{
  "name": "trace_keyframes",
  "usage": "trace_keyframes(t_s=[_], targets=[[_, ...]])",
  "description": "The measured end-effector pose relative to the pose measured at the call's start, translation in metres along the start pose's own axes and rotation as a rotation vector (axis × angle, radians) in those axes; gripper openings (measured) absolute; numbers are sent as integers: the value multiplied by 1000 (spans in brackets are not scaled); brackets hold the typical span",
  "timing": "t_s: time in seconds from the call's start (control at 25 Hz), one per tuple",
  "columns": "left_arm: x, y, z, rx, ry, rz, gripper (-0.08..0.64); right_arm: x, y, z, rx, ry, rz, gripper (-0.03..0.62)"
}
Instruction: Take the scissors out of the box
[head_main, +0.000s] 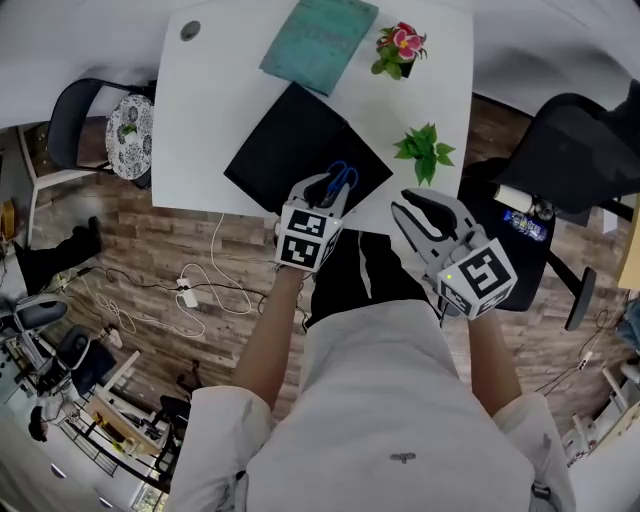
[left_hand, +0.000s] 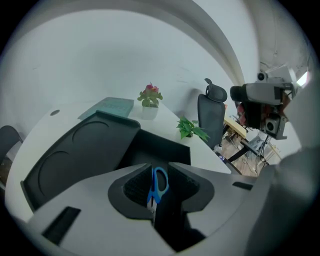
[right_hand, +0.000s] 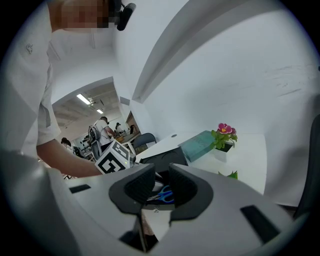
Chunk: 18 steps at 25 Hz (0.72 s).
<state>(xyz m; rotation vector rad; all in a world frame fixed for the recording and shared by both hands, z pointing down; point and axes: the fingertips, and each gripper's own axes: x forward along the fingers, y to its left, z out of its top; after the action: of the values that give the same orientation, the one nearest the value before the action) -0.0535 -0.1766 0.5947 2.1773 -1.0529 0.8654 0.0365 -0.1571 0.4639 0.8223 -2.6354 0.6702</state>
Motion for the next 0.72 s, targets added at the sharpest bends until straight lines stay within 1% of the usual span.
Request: trace_keyframes(t_s=[0.12, 0.24, 0.36, 0.52, 0.72], targets=[[10, 1, -9, 0, 67, 3, 107, 3, -3, -2, 8, 6, -4, 91], [17, -1, -15, 2, 113, -2, 107, 6, -5, -4, 19, 9, -9, 89], [25, -1, -16, 5, 127, -5, 107, 8, -7, -6, 30, 13, -11, 89], [33, 4, -13, 42, 140, 4, 107, 9, -9, -10, 45, 15, -17, 89], [43, 3, -21, 57, 200, -1, 103, 10, -13, -12, 57, 18, -25, 89]])
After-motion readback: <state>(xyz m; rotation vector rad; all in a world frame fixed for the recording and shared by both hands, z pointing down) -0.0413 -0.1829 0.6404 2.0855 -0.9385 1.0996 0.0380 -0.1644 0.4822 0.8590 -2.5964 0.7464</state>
